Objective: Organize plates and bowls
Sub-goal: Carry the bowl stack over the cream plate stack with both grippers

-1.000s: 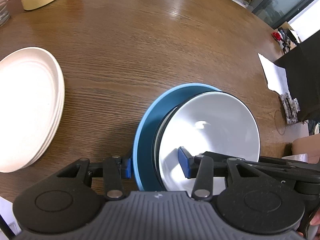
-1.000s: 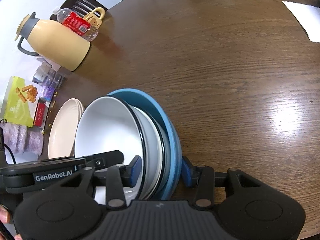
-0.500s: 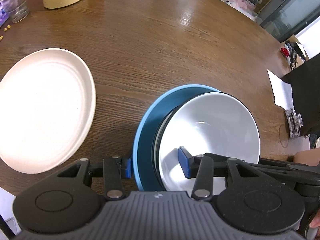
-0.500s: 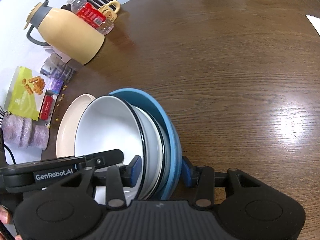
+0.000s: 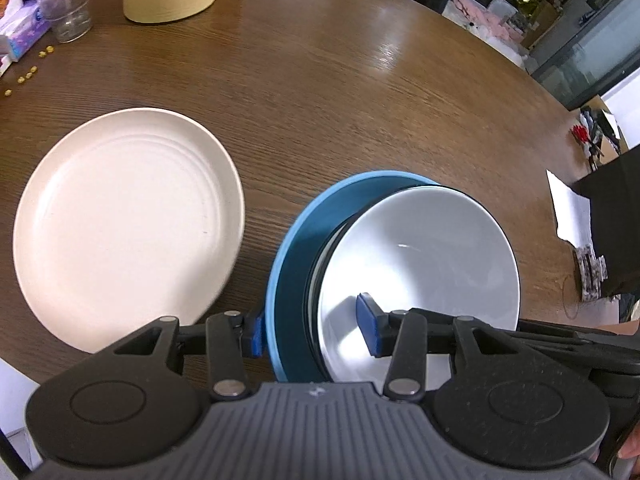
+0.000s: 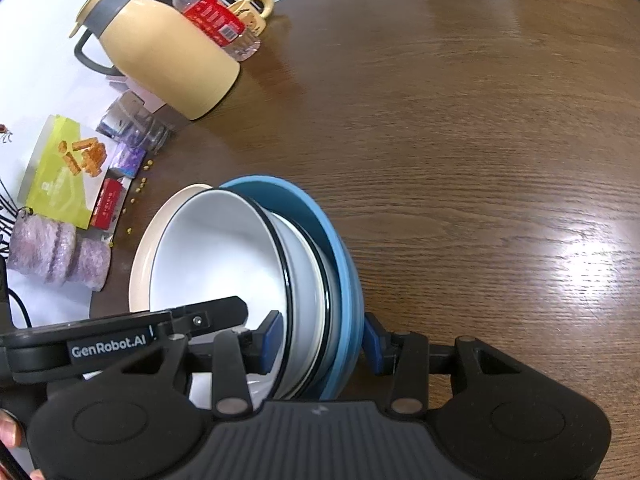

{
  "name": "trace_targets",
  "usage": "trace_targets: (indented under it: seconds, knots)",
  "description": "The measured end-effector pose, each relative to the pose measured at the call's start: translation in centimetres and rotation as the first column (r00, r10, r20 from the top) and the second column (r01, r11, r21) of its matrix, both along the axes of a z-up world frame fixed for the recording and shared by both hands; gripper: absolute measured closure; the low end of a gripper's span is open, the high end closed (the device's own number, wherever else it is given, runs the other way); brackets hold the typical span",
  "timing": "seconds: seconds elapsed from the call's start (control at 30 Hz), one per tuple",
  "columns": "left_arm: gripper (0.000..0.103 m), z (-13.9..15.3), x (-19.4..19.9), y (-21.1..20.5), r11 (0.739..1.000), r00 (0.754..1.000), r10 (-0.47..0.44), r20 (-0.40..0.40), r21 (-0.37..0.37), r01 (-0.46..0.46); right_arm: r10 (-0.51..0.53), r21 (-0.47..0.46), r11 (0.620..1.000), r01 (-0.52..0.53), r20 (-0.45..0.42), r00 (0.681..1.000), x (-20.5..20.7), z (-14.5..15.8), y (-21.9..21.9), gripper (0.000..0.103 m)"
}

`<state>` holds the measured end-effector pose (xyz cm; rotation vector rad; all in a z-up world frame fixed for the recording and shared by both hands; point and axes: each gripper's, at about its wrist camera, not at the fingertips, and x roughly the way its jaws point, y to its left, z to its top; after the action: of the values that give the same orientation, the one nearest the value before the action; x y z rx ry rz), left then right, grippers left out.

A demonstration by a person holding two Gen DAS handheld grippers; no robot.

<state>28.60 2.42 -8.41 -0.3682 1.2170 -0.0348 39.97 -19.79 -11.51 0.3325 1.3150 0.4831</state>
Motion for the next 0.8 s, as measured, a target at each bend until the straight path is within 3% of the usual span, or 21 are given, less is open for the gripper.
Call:
trace_targets:
  seconds: [0.8]
  knots:
    - [0.059, 2.2, -0.8, 4.2, 0.996, 0.996, 0.091, 0.024, 0.001, -0.091, 0.077, 0.008, 0.997, -0.077, 0.019, 0.997, 1.1, 2.1, 5.0, 0.062]
